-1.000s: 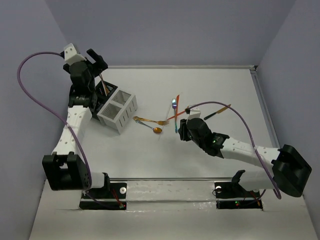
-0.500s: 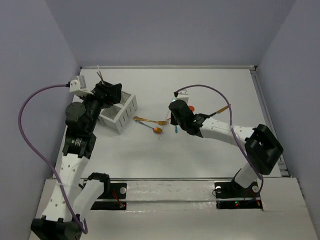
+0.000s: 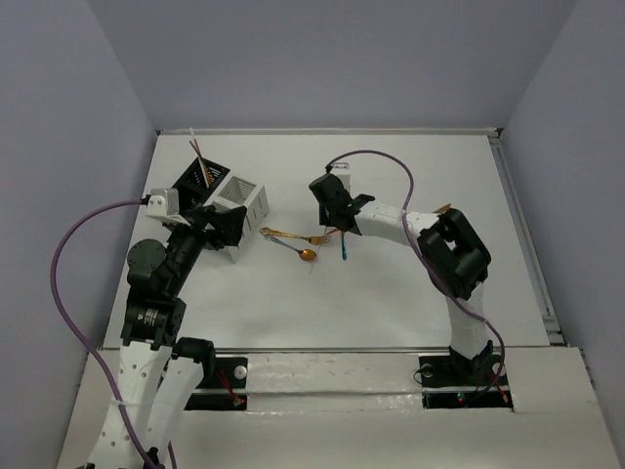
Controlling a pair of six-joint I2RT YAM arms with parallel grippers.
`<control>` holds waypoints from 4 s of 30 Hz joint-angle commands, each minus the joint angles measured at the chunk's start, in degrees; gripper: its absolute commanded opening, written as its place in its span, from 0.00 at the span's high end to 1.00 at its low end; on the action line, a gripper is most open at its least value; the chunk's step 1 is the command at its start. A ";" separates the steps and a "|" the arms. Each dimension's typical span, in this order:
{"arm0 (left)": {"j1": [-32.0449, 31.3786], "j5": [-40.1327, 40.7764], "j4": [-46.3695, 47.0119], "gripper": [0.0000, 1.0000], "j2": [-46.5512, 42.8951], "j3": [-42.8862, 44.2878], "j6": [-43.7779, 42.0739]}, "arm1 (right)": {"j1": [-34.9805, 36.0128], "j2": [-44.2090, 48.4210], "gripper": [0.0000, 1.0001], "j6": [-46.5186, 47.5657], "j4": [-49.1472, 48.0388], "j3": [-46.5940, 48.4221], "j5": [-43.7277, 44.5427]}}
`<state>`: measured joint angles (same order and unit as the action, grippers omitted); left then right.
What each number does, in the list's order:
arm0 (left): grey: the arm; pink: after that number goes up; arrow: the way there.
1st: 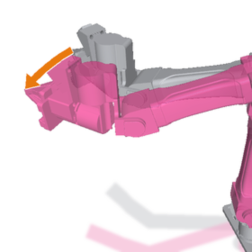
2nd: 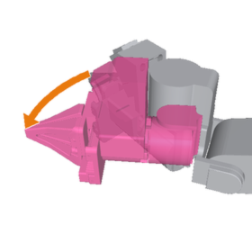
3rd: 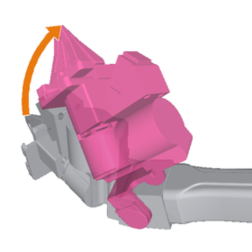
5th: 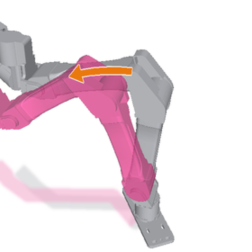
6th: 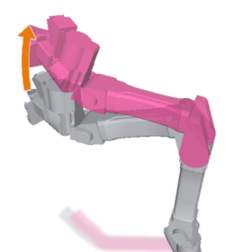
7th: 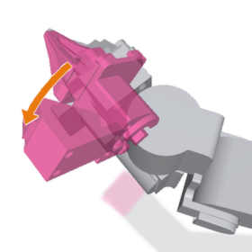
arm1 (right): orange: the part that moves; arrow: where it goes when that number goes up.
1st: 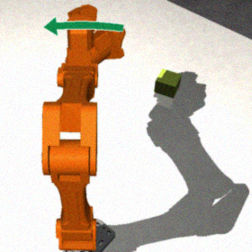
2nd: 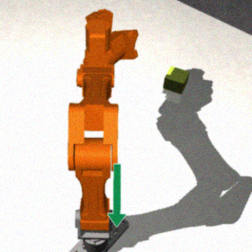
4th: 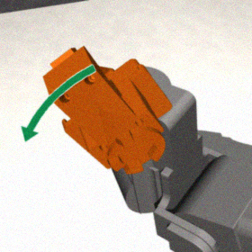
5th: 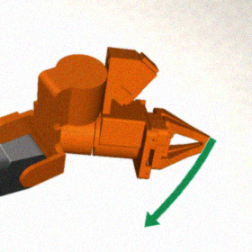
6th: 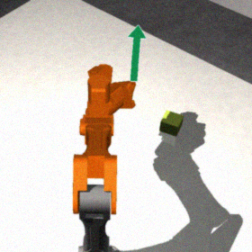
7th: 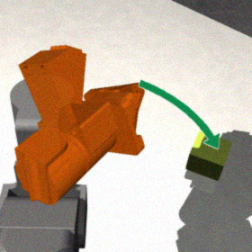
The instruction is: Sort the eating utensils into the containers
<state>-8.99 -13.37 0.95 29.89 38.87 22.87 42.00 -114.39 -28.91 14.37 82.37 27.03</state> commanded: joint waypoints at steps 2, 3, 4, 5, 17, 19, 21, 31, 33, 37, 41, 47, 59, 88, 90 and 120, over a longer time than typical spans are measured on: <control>-0.32 -4.04 1.69 0.01 -2.03 -0.11 -1.87 | -0.25 -5.13 0.61 -0.89 5.14 7.71 1.53; -0.84 -3.78 1.34 0.01 -2.46 0.06 -2.30 | -0.25 -6.71 0.61 -0.80 5.92 9.11 1.71; -1.46 -3.51 0.90 0.01 -2.55 0.24 -2.48 | -0.25 -7.42 0.61 -0.71 6.19 9.65 1.71; -1.46 -3.60 0.81 0.01 -2.73 0.33 -2.66 | -0.25 -8.12 0.61 -0.63 6.28 10.78 1.45; -4.37 -3.25 -0.42 0.01 -2.12 0.77 -3.27 | -0.25 -14.37 0.71 -1.33 8.13 13.79 0.22; -4.37 -2.55 -0.69 0.01 -1.94 0.77 -3.36 | -0.25 -14.11 0.78 -1.07 7.69 13.61 0.39; -4.37 -2.45 -0.77 0.01 -1.68 0.77 -3.36 | -0.25 -13.76 0.85 -0.19 7.08 13.52 0.92; -4.37 -3.42 -0.42 0.01 0.61 0.42 -2.48 | -0.25 -3.05 0.93 12.64 -6.80 6.15 -1.80; -4.37 -4.03 -0.34 0.01 1.92 0.33 -2.22 | -0.25 0.38 0.93 14.40 -9.96 3.60 -3.20; -2.44 -5.97 0.98 0.02 3.86 0.15 -0.99 | -0.25 9.34 0.93 16.51 -19.87 -4.30 -10.31; -0.94 -9.04 3.17 0.03 6.75 -0.20 2.16 | -0.25 17.51 0.93 17.39 -23.51 -11.86 -15.85; -0.94 -18.61 11.95 0.08 13.34 -3.18 10.42 | 0.80 27.01 0.93 16.25 -26.41 -18.46 -26.48; -12.44 -14.77 27.70 0.24 24.33 -4.51 21.42 | 7.13 34.93 0.93 14.84 -28.70 -23.83 -33.53; -18.69 -1.23 28.34 0.94 30.50 -1.44 18.71 | 8.19 38.27 0.81 12.56 -31.69 -28.84 -34.85; -18.69 1.40 26.13 0.94 29.44 0.58 16.95 | 8.19 39.15 0.71 12.65 -30.64 -28.93 -34.41; 16.90 28.48 1.33 0.94 49.65 41.72 -3.63 | 8.19 52.87 0.39 11.77 -19.73 -39.92 -17.27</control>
<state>7.33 7.46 1.85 77.23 75.46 24.40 49.63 -59.96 -16.51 -2.94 42.24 8.23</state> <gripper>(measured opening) 0.164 0.613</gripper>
